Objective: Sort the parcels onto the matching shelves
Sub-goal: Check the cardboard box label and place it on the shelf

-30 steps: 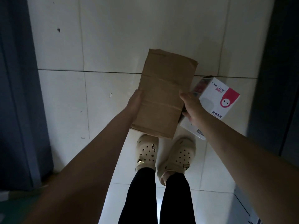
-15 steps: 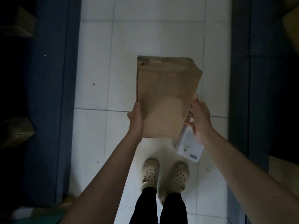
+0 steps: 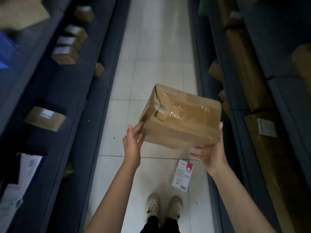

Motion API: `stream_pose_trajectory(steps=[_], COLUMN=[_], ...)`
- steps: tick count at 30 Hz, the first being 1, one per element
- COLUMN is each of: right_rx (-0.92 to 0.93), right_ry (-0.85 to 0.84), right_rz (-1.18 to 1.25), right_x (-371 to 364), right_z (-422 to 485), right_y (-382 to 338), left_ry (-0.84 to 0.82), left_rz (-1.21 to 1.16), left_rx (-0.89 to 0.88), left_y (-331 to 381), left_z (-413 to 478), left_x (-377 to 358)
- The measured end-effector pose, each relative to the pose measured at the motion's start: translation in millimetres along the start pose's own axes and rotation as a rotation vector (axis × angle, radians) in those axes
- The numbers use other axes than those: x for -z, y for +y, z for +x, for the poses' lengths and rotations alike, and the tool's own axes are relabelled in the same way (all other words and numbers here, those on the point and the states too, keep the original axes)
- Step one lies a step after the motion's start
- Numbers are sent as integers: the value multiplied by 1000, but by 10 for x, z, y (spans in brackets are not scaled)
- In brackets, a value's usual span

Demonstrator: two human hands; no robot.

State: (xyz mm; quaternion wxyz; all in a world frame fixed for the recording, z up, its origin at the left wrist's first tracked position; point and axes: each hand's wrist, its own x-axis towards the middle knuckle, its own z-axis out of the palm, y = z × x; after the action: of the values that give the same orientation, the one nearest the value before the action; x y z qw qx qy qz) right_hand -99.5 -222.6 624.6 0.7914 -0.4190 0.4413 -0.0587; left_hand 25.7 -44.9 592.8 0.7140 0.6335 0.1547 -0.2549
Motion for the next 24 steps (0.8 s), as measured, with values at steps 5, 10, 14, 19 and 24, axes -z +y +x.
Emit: stream_pose_trajectory(steps=[5, 10, 14, 19, 24], right_rx=[-23, 70, 119, 175, 150], right_ry=[-293, -525, -560, -579, -669], right_rz=[59, -288, -451, -638, -634], right_x=[208, 391, 549, 661, 802], right_z=[-775, -1153, -1298, -1520, -1651], right_y=[-322, -467, -467, -442, -460], left_ry=[-63, -186, -337, -474, -547], left_rz=[-74, 46, 41, 24, 17], left_rx=[-80, 12, 165, 260, 246], left_y=[432, 608, 639, 650, 649], left_z=[-609, -981, -1259, -1398, -1545], left_x=[158, 217, 311, 483, 516])
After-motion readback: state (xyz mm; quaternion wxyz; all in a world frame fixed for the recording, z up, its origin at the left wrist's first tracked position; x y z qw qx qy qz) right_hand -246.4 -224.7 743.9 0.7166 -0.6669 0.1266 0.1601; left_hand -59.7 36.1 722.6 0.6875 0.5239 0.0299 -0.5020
